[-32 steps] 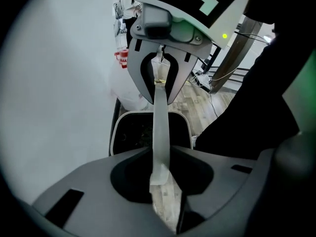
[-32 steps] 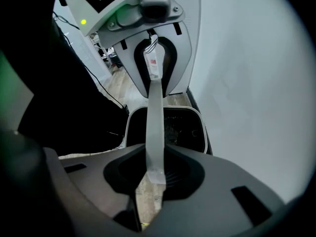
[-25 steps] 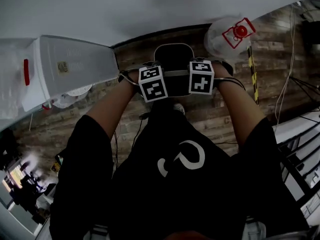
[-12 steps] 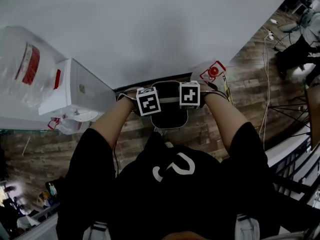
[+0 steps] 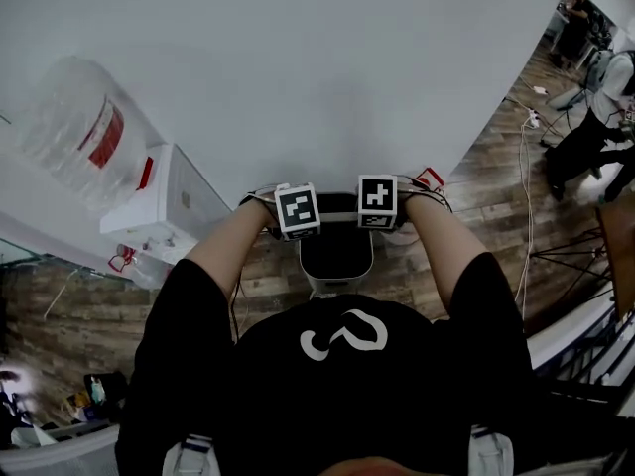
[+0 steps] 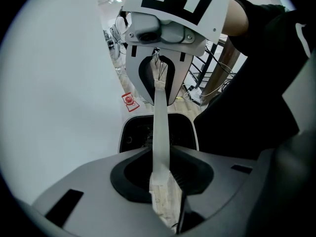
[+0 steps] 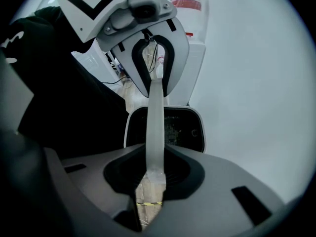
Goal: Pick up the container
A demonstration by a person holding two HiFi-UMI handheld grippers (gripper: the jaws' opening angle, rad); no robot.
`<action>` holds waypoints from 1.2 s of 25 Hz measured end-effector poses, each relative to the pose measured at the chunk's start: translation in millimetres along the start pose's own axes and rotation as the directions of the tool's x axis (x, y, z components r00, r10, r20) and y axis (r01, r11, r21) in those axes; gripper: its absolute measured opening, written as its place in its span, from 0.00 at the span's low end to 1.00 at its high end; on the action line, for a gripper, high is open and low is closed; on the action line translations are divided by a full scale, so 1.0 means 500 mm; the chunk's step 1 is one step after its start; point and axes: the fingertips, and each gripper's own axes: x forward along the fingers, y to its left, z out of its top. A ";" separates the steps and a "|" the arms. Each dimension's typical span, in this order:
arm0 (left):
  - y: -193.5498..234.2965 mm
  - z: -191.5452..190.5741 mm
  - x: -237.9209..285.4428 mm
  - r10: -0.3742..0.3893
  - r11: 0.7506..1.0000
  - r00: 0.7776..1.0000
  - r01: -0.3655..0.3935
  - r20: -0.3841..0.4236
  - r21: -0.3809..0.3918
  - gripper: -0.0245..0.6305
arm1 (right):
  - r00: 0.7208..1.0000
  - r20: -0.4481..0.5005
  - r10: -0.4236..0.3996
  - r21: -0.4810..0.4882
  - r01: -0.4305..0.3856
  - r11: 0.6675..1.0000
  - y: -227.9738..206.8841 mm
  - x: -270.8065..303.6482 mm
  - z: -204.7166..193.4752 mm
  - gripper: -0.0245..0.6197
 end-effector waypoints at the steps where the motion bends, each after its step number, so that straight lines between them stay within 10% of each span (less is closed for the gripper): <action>1: -0.003 0.004 -0.002 -0.001 1.000 1.000 0.001 -0.003 0.001 0.18 | 1.000 -0.002 0.006 0.001 -0.006 1.000 0.005 -0.003 -0.003 0.17; 30: -0.003 0.022 -0.005 0.012 1.000 0.998 -0.011 -0.056 0.018 0.18 | 0.999 -0.031 -0.021 0.023 0.021 0.999 0.012 -0.024 -0.031 0.17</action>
